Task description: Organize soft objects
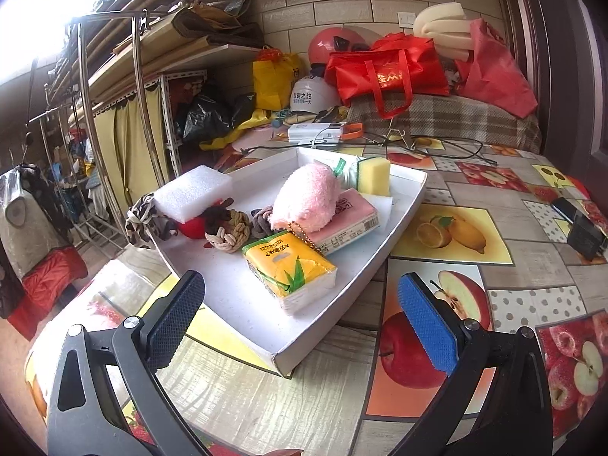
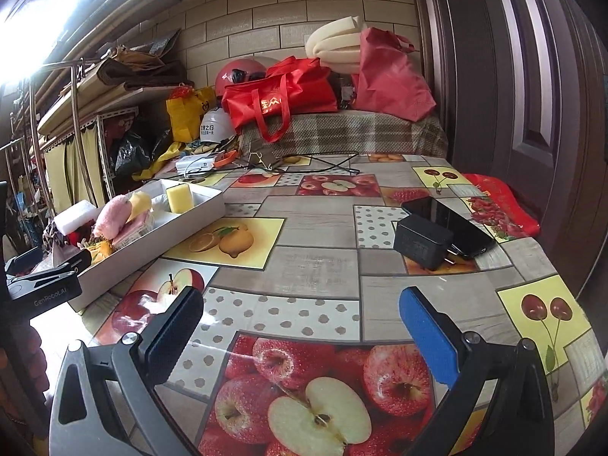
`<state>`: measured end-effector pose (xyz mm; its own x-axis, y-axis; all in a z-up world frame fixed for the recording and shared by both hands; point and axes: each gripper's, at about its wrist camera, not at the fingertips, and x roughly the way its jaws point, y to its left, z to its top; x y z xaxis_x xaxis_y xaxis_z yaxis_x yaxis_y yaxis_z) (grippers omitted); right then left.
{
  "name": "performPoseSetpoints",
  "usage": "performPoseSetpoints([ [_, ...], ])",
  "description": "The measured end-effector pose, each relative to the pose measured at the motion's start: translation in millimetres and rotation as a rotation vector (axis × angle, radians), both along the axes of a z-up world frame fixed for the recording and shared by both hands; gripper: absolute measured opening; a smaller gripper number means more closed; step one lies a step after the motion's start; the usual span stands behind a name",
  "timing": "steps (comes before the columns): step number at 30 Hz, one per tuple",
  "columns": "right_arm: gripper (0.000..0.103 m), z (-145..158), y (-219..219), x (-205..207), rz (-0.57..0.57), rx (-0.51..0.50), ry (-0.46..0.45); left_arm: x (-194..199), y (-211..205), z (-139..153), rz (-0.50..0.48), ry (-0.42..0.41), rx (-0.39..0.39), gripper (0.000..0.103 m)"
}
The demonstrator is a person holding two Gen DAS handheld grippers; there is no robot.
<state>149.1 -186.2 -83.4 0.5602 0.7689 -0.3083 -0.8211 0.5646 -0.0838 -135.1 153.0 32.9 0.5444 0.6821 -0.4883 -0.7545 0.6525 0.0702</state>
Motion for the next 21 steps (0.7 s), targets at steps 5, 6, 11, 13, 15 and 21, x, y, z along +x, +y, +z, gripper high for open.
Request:
performPoseSetpoints([
  [5,0.103,0.0,-0.2,0.1,0.000,0.000,0.001,1.3,4.1,-1.8,-0.006,0.004,-0.020,0.103],
  [6,0.103,0.0,-0.2,0.1,0.000,0.000,0.001,1.7,3.6,-2.0,-0.006,0.006,-0.020,0.103],
  [11,0.103,0.0,0.2,0.0,0.000,-0.002,0.000,2.6,3.2,-2.5,-0.007,0.009,-0.022,0.103],
  [13,0.103,0.1,-0.1,-0.1,0.000,-0.001,0.000,2.9,3.3,-2.6,-0.009,0.008,-0.024,0.103],
  [15,0.103,0.3,0.4,-0.1,0.000,-0.001,0.001,3.0,3.2,-3.0,-0.010,0.007,-0.028,0.103],
  [21,0.103,0.4,0.5,-0.2,0.000,-0.001,0.001,4.2,3.3,-3.5,-0.015,0.006,-0.034,0.103],
])
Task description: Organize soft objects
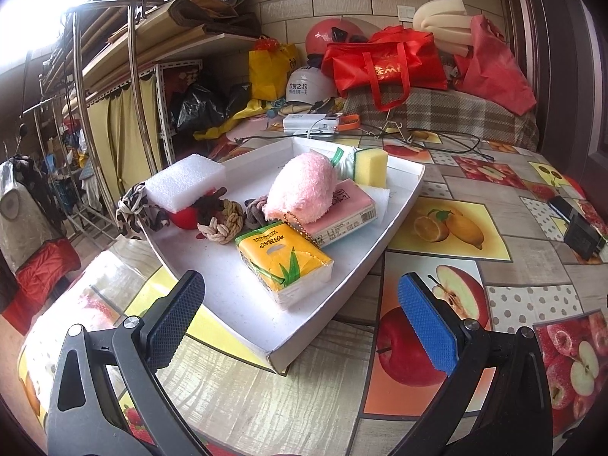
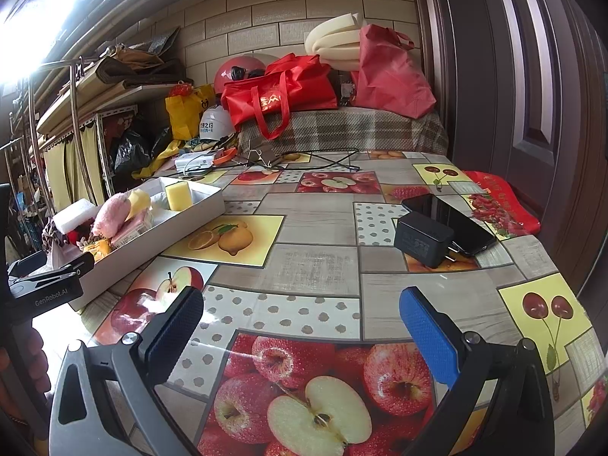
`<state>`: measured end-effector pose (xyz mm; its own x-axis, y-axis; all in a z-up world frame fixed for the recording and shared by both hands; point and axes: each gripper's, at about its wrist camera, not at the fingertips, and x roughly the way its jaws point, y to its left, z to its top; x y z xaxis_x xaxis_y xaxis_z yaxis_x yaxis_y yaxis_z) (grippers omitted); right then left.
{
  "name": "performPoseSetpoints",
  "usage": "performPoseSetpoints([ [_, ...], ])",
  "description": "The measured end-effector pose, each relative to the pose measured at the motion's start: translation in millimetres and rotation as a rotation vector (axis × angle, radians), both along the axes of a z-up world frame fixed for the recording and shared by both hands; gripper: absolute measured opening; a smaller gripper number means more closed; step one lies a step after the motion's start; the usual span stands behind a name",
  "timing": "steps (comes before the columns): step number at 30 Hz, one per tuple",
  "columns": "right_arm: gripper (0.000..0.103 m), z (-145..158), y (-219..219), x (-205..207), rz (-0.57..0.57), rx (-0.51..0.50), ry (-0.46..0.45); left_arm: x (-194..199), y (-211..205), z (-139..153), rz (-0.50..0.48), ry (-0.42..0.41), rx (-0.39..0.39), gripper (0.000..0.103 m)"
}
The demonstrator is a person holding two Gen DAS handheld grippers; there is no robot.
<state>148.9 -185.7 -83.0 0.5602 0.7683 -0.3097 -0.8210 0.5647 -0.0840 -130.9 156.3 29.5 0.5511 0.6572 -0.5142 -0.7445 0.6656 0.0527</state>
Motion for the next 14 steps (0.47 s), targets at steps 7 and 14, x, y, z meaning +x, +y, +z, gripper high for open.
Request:
performPoseSetpoints([
  [7,0.103,0.0,-0.2,-0.1,0.000,-0.001,0.000,0.5,0.1,-1.4,-0.006,-0.003,-0.007,0.103],
  [14,0.103,0.4,0.0,-0.2,0.000,-0.001,0.000,0.4,-0.3,-1.7,-0.020,-0.010,-0.013,0.103],
])
